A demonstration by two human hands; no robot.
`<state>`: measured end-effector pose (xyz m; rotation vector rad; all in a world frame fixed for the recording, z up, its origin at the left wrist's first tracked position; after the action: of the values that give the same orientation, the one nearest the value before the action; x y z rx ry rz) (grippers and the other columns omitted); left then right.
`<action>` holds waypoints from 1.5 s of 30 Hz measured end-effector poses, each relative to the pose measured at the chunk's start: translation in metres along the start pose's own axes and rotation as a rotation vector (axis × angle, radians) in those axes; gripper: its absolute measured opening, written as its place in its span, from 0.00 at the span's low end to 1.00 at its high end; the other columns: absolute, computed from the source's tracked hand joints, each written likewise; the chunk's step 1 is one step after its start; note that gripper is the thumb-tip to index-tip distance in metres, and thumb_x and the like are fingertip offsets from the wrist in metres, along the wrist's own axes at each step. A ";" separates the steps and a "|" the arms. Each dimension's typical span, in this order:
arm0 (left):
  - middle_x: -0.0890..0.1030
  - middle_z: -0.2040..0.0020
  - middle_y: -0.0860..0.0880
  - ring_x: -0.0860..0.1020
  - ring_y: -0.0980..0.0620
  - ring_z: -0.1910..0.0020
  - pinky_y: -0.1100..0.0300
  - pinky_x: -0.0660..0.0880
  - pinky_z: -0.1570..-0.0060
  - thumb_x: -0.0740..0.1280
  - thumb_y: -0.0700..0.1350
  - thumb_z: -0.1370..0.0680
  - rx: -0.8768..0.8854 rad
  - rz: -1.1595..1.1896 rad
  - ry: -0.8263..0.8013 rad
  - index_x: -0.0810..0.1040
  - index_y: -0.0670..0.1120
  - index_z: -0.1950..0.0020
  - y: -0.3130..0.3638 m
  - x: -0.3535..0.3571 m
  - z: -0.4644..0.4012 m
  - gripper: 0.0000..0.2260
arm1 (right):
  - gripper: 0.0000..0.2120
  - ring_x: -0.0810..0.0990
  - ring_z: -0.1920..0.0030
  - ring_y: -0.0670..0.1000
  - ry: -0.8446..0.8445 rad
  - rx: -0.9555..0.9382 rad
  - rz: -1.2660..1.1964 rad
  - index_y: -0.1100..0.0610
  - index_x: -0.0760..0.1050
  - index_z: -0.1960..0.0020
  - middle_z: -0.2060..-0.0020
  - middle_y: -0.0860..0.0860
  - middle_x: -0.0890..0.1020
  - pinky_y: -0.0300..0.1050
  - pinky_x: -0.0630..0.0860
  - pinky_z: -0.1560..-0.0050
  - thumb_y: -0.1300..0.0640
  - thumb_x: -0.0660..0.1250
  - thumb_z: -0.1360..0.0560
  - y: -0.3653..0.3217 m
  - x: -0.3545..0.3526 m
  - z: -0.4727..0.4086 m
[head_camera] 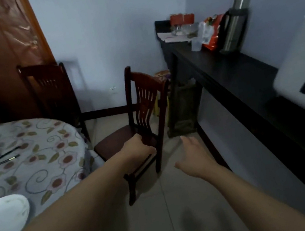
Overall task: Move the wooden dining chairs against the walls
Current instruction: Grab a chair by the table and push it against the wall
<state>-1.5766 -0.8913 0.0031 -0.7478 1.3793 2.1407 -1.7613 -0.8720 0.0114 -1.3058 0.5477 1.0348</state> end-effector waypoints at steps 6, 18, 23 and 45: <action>0.75 0.35 0.45 0.75 0.47 0.42 0.60 0.69 0.53 0.71 0.50 0.28 0.014 0.065 0.011 0.67 0.45 0.30 0.015 -0.035 -0.102 0.29 | 0.42 0.52 0.24 0.59 -0.004 0.000 0.053 0.52 0.46 0.23 0.23 0.55 0.48 0.54 0.60 0.26 0.50 0.68 0.27 -0.027 -0.019 -0.105; 0.77 0.41 0.47 0.75 0.46 0.39 0.59 0.69 0.49 0.72 0.48 0.28 0.022 0.162 0.002 0.68 0.45 0.32 0.076 -0.065 -0.299 0.26 | 0.43 0.52 0.24 0.59 0.005 -0.022 0.080 0.50 0.43 0.23 0.22 0.54 0.47 0.56 0.60 0.26 0.50 0.68 0.27 -0.056 -0.059 -0.320; 0.76 0.36 0.46 0.74 0.47 0.38 0.60 0.68 0.48 0.71 0.47 0.27 -0.013 0.219 0.038 0.67 0.45 0.31 0.101 -0.067 -0.394 0.26 | 0.42 0.58 0.26 0.59 0.021 -0.083 0.072 0.52 0.44 0.23 0.25 0.55 0.54 0.57 0.64 0.28 0.52 0.68 0.27 -0.058 -0.076 -0.426; 0.74 0.33 0.40 0.74 0.42 0.36 0.53 0.69 0.37 0.66 0.55 0.25 -0.402 0.731 0.015 0.59 0.40 0.25 0.105 -0.046 -0.673 0.34 | 0.21 0.80 0.51 0.52 -0.209 0.084 -0.052 0.51 0.66 0.36 0.49 0.51 0.79 0.49 0.78 0.52 0.56 0.67 0.27 -0.026 -0.045 -0.703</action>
<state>-1.4870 -1.5557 -0.1270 -0.4193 1.3818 3.0455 -1.6113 -1.5518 -0.0997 -1.1168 0.3930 1.0790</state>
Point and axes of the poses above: each hand's wrist, its own z-axis away from the middle knuckle, its own x-axis out of the palm, y = z × x, the point moved 6 cm from there along -z, towards the middle knuckle
